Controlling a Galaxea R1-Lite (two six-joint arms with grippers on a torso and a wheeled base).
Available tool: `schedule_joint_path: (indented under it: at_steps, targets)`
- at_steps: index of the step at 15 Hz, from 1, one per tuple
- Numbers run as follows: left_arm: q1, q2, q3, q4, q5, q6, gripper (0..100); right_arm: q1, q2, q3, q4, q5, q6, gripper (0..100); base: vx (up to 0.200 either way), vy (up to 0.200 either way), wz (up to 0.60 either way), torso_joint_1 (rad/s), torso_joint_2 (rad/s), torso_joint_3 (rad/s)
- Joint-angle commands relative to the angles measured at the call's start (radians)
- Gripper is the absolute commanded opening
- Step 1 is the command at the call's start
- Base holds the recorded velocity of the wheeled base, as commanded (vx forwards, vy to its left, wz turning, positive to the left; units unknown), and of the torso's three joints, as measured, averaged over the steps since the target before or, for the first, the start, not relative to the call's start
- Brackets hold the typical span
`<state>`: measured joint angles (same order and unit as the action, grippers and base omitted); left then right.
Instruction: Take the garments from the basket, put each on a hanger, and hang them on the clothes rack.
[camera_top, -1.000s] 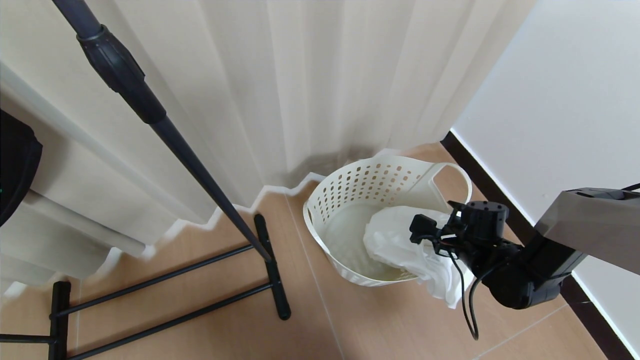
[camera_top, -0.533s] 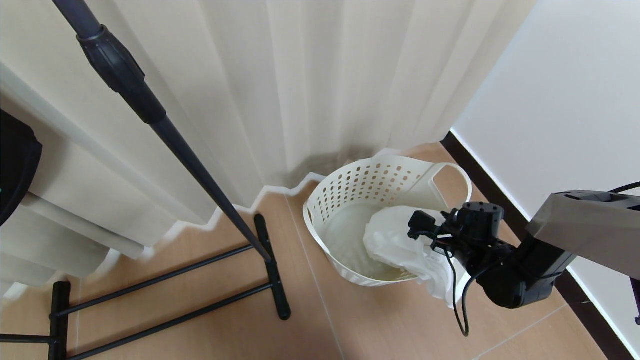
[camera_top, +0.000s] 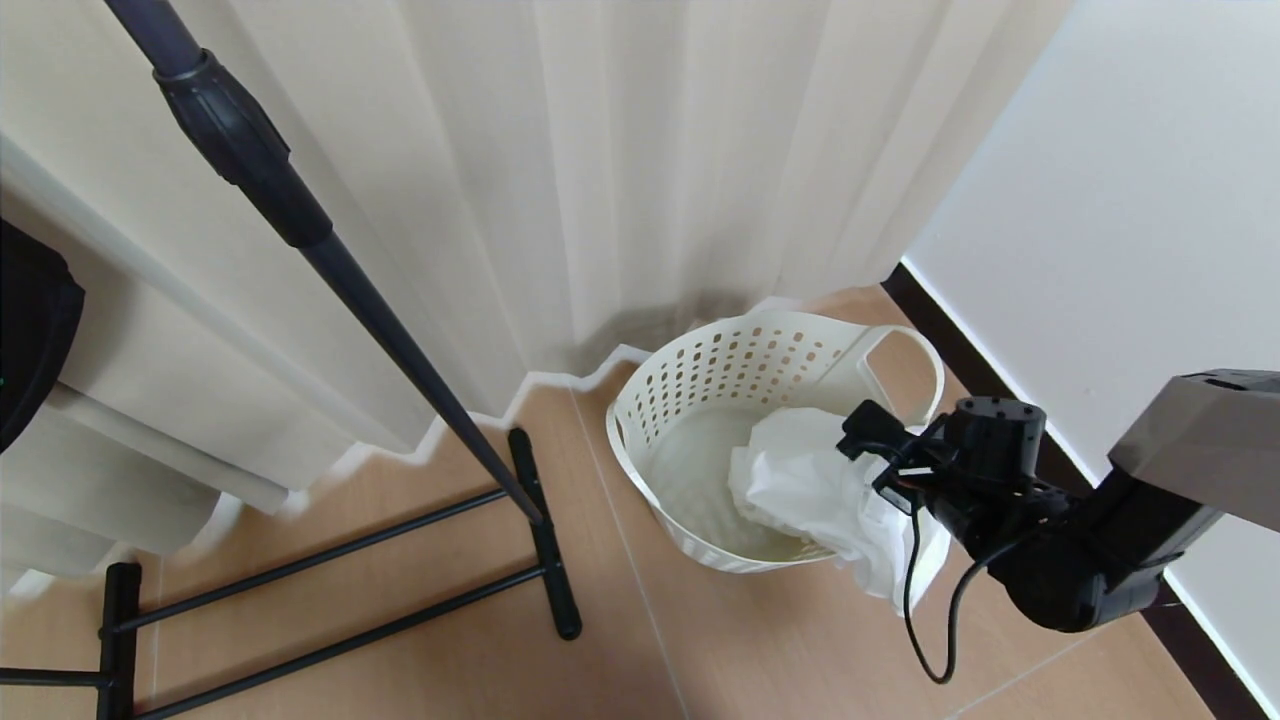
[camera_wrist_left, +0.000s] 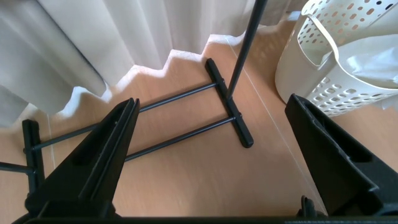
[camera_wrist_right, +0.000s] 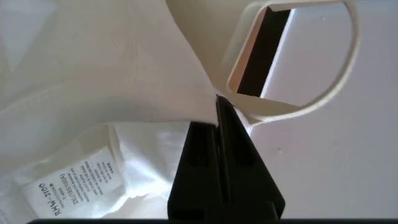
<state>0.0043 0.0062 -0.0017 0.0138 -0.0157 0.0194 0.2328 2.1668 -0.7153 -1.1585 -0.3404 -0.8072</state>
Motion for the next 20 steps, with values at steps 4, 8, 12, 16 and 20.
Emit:
schedule_joint_path:
  at_steps: [4, 8, 12, 16, 20]
  targets:
    - [0.0, 0.001, 0.0, 0.0, -0.004, 0.007, 100, 0.022, -0.464, 0.254, 0.006, -0.017, 0.184, 0, 0.0, 0.0, 0.0, 0.0, 0.0, 0.0]
    - [0.0, 0.001, 0.0, 0.0, -0.006, 0.005, 100, 0.14, -0.687, 0.272, 0.111, -0.017, 0.329, 0, 0.0, 0.0, 0.0, 0.0, 0.0, 0.0]
    - [-0.004, 0.001, 0.0, 0.0, -0.007, 0.007, 100, 0.168, -0.783, 0.28, 0.244, -0.019, 0.408, 0, 0.0, 0.0, 0.0, 0.004, 0.0, 0.052]
    - [-0.007, 0.003, -0.001, 0.002, -0.009, 0.007, 100, 0.143, -0.76, 0.284, 0.237, -0.014, 0.411, 0, 0.0, 0.0, 0.0, 0.005, 0.0, 0.184]
    - [-0.007, 0.001, -0.001, 0.002, -0.009, 0.007, 100, 0.125, -0.762, 0.292, 0.235, -0.008, 0.413, 0, 0.0, 0.0, 0.0, 0.0, 0.0, 0.204]
